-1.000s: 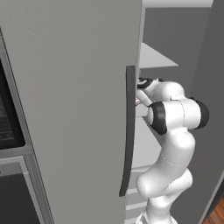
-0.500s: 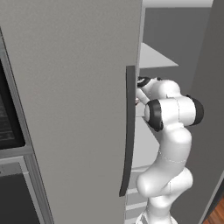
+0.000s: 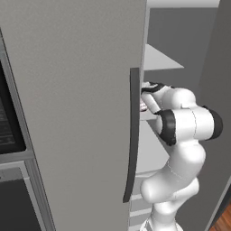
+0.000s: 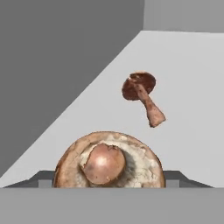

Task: Take the mushroom, broccoli, and mushroom from the freezer and place them in the bowl on the counter.

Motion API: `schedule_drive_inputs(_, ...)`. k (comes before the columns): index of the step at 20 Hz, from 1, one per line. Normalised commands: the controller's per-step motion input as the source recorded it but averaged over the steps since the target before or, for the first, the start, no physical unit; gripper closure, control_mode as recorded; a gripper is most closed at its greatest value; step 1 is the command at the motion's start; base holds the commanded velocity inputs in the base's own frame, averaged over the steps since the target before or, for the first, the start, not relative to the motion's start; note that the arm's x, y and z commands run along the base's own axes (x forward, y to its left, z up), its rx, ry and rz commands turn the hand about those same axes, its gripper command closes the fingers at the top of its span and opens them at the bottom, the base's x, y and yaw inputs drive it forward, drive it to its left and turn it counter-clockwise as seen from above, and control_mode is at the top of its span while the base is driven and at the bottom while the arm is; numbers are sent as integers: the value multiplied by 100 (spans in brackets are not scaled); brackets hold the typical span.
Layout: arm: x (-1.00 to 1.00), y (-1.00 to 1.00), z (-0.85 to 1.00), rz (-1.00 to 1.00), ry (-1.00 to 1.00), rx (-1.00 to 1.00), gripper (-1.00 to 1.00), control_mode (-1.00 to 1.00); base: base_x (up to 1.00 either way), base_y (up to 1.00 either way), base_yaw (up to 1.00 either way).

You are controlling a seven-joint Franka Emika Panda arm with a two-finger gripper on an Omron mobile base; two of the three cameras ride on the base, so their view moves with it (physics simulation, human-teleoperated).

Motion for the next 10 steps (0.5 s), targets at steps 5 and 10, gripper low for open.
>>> schedule_drive_inputs(5,-58,-2,14,-13,-1,0,100,-100,0,0,0)
schedule_drive_inputs(10,-38,-5,39,-10,2,0,100,-100,0,0,0)
